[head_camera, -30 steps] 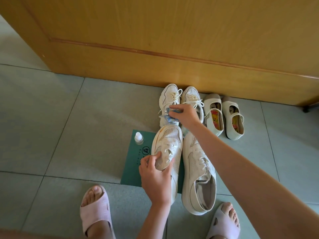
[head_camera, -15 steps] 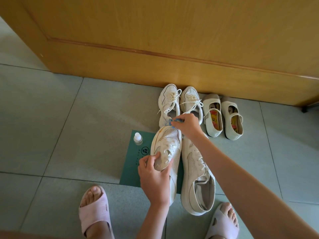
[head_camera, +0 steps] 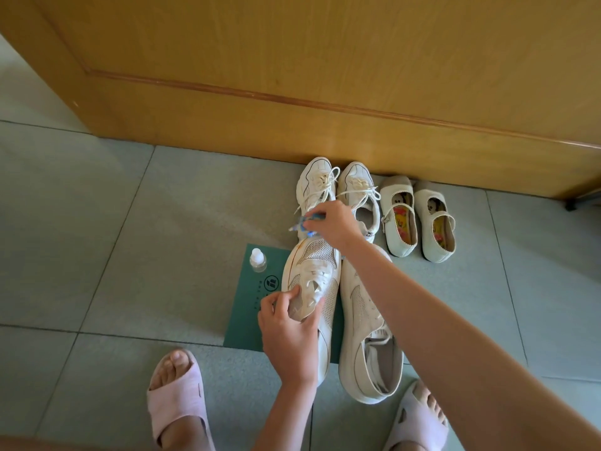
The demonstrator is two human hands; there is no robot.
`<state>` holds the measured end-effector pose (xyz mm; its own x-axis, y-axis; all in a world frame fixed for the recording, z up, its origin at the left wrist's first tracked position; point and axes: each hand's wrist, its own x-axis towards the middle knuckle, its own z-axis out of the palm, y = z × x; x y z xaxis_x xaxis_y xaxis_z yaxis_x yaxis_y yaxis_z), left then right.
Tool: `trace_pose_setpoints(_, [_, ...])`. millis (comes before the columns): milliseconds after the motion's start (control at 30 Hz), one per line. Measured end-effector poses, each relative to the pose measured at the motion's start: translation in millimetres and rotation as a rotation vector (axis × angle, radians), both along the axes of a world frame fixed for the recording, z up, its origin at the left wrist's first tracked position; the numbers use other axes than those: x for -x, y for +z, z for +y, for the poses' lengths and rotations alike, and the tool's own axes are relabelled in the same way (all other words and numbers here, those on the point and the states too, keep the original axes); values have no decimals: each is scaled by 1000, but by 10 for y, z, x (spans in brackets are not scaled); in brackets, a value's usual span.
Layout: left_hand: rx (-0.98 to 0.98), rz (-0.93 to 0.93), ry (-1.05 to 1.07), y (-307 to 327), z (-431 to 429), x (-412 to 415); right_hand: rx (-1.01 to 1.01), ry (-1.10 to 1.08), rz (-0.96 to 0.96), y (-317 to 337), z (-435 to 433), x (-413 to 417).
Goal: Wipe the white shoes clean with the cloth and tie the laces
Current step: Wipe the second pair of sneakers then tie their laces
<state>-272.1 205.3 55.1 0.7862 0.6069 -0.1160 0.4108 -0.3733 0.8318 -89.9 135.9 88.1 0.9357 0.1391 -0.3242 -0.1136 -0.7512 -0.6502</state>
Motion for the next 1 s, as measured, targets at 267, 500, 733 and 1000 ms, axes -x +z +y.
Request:
trace_pose_setpoints(267, [-10,-17,-2,5,-6,-6,32,-113,77,-103,-163,23])
trace_pose_setpoints(500, [23,-13,-27,14,83,28,-28,-292,-2,-135,-210,254])
trace_pose_setpoints(733, [33,-9,-35,30,160,53,-88,-374,-52,-95,-249,490])
trace_pose_setpoints(1000, [0,21,-52,43,189,56,-27,-350,9,42,-320,844])
